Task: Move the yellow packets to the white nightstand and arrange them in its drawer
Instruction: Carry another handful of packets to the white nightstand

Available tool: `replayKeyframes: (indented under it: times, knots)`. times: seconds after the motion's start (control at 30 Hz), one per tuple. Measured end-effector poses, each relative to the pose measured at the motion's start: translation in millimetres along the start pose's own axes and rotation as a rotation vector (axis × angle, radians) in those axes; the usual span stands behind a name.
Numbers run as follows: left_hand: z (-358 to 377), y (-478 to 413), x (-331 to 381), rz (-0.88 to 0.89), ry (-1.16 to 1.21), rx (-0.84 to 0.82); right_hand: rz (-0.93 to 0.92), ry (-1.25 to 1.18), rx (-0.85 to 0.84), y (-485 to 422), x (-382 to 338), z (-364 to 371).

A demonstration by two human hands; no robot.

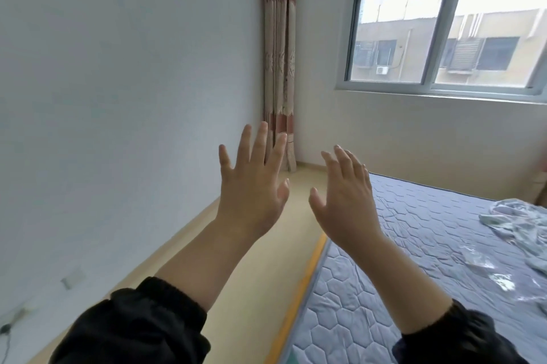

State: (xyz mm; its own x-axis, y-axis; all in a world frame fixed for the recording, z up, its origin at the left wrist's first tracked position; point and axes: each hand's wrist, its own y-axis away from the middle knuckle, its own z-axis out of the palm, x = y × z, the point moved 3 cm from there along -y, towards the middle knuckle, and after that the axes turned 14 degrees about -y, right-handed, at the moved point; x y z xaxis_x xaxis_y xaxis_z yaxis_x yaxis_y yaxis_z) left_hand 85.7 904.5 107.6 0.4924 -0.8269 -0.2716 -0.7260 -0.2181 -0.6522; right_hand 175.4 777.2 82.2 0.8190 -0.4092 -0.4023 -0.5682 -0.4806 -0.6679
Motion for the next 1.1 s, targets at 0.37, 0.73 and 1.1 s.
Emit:
replayKeyframes:
  times: [0.37,0.73,1.1]
  knots:
    - [167.2,-85.2,-124.3,0.037,0.075,0.01,0.042,0.009,0.089,-125.1,1.9,165.0]
    - [326.1,-248.8,-228.8,0.117,0.16,0.056,0.065,0.044,0.162,-319.5,8.3,318.4]
    - [532.6,-420.3,-272.0,0.234,0.224,0.153,0.056,0.266,0.182,-488.8,74.2,476.0]
